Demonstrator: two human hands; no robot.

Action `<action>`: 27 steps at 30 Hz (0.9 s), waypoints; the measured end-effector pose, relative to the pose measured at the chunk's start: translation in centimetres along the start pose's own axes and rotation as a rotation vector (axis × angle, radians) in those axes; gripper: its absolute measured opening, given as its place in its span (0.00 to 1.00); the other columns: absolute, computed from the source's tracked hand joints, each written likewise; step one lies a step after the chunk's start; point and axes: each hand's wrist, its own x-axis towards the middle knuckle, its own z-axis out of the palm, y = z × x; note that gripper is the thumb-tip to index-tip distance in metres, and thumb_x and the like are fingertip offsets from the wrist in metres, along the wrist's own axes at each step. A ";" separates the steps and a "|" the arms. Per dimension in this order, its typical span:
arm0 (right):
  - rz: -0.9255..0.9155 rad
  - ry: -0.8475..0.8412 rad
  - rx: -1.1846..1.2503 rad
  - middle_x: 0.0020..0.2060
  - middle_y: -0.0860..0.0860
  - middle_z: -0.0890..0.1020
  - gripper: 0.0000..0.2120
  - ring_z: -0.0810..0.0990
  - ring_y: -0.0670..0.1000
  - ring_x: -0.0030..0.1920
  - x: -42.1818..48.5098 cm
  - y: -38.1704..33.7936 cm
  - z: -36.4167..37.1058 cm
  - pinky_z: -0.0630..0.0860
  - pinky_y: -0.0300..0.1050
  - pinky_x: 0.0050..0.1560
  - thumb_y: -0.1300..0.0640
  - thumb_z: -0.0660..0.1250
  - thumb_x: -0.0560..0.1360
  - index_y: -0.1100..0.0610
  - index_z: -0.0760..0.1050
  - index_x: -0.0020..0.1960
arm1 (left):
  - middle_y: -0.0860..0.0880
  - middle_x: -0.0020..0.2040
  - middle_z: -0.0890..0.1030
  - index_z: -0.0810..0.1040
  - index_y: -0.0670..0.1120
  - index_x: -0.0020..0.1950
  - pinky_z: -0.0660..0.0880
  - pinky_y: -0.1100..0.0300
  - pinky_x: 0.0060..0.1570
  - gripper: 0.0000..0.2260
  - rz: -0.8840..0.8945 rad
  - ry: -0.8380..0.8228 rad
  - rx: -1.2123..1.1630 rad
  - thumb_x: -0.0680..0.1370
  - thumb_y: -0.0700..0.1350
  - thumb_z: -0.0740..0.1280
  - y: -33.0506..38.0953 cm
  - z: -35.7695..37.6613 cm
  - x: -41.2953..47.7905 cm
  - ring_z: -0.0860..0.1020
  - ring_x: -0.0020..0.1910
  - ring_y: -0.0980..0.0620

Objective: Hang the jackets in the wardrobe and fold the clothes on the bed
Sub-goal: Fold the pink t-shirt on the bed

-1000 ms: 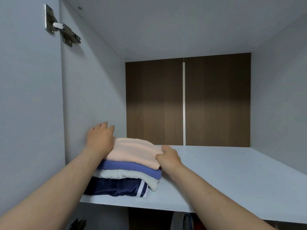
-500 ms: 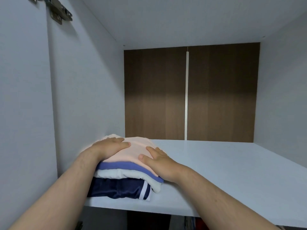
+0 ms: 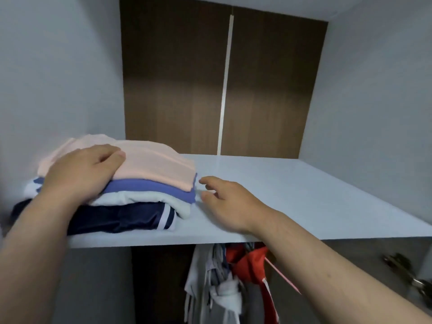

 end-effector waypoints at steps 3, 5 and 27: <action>-0.005 0.057 -0.160 0.71 0.52 0.73 0.23 0.72 0.54 0.69 -4.5 1.8 -1.9 0.69 0.46 0.68 0.49 0.59 0.82 0.51 0.65 0.76 | 0.54 0.62 0.81 0.75 0.72 0.56 0.72 0.42 0.64 0.14 0.041 0.025 -0.260 0.75 0.68 0.55 3.3 0.9 -2.7 0.76 0.61 0.45; 0.024 0.106 -0.209 0.72 0.51 0.72 0.25 0.70 0.53 0.71 -8.1 2.7 -3.3 0.67 0.46 0.69 0.50 0.60 0.81 0.51 0.63 0.77 | 0.57 0.58 0.80 0.70 0.78 0.57 0.74 0.46 0.61 0.12 0.091 0.043 -0.381 0.74 0.67 0.58 6.5 1.7 -5.4 0.77 0.57 0.55; 0.990 0.412 -0.464 0.72 0.44 0.69 0.22 0.67 0.48 0.70 -72.7 5.4 -9.2 0.65 0.41 0.69 0.48 0.57 0.80 0.48 0.65 0.74 | 0.79 0.66 0.55 0.62 0.72 0.68 0.46 0.83 0.62 0.25 0.995 -0.917 -0.649 0.76 0.56 0.70 44.0 9.1 -50.9 0.51 0.68 0.80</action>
